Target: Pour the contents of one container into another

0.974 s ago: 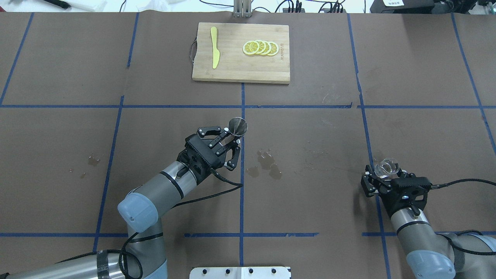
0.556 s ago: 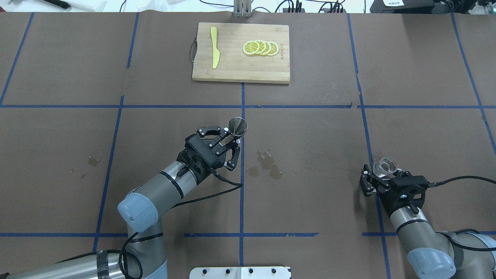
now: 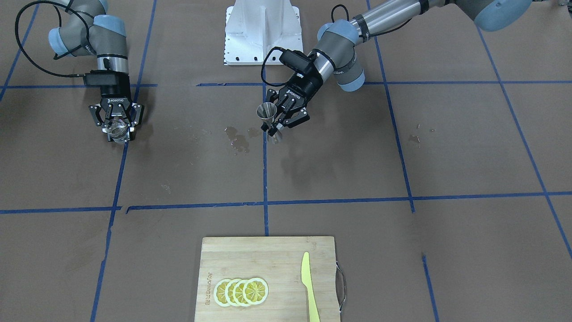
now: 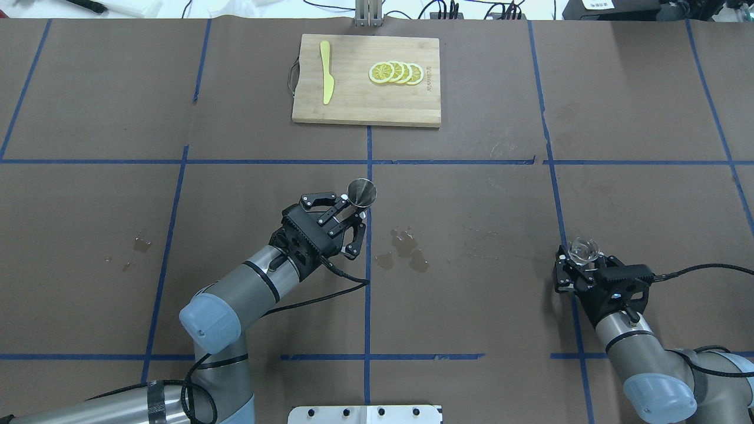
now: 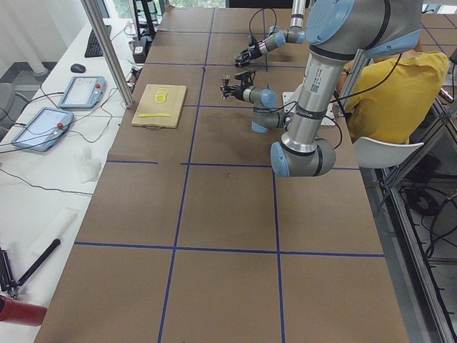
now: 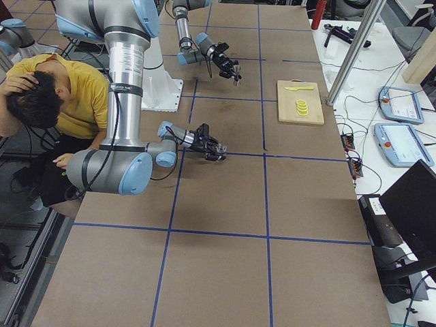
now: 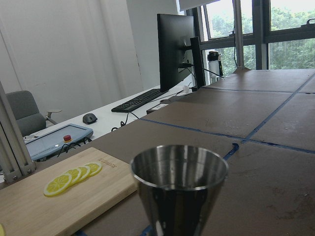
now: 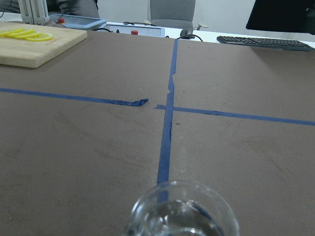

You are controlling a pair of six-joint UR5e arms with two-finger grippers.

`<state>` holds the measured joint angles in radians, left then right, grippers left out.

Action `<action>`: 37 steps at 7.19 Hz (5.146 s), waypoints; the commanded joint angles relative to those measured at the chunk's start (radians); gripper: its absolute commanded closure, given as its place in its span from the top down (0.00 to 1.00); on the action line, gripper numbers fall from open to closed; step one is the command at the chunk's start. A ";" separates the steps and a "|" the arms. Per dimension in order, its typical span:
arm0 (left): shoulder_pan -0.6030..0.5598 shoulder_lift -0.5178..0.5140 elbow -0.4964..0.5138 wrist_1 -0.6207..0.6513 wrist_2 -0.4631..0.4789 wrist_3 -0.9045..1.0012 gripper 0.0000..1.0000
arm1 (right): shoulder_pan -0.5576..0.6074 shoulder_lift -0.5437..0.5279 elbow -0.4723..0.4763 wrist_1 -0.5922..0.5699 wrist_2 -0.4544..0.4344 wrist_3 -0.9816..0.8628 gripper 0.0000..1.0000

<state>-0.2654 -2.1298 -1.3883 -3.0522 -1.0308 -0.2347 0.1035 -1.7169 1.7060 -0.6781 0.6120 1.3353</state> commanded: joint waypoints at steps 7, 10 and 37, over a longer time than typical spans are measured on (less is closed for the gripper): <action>0.002 0.001 -0.002 0.000 -0.003 0.003 0.00 | 0.035 0.135 0.161 -0.082 -0.001 -0.174 0.00; 0.000 0.019 -0.014 -0.003 -0.012 0.003 0.00 | 0.042 0.352 0.190 -0.275 0.034 -0.177 0.00; -0.006 -0.027 -0.011 0.023 -0.055 0.018 0.00 | 0.125 0.829 0.322 -1.158 0.192 -0.602 0.00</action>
<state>-0.2715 -2.1567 -1.3990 -3.0296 -1.0861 -0.2161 0.2286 -0.8924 2.0272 -1.8206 0.8038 0.7636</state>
